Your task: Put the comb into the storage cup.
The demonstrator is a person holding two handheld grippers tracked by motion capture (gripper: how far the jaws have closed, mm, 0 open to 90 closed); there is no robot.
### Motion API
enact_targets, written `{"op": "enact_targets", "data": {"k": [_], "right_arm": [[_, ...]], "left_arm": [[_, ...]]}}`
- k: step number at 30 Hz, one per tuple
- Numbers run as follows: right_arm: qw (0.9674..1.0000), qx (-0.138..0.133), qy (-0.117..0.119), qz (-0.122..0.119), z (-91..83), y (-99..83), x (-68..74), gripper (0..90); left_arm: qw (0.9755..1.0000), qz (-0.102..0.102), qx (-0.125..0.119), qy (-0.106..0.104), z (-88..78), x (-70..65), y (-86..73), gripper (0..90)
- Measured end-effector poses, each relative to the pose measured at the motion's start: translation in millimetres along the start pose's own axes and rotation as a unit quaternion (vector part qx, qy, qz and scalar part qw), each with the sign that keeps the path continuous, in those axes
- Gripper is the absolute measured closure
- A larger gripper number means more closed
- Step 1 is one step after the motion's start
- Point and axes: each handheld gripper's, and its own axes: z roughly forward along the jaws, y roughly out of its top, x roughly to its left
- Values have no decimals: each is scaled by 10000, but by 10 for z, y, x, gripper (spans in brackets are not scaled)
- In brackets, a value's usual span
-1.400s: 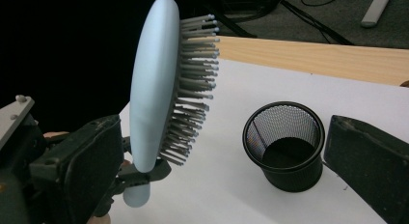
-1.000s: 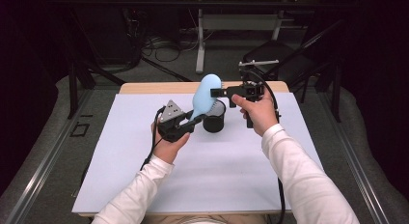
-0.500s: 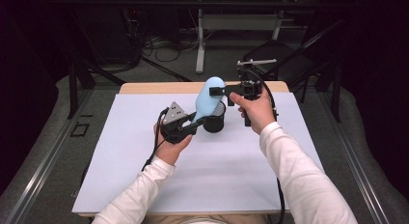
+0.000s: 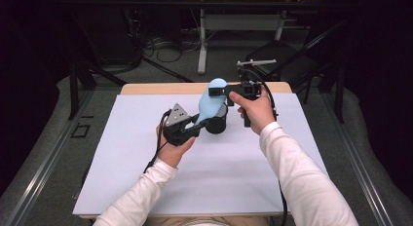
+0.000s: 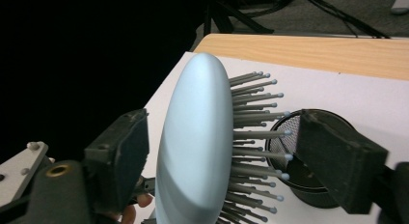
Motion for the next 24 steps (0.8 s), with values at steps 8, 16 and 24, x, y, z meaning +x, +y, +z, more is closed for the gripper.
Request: {"op": "enact_targets", "data": {"k": [8, 16, 24], "right_arm": [[10000, -11, 74, 55, 3, 10, -29, 274], [9997, -43, 167, 161, 13, 15, -45, 302], [9994, -54, 248, 224, 22, 14, -43, 330]], "left_arm": [[10000, 4, 3, -12, 10, -10, -5, 696], [10000, 3, -1, -11, 4, -10, -2, 696], [10000, 35, 11, -17, 17, -22, -8, 696]]}}
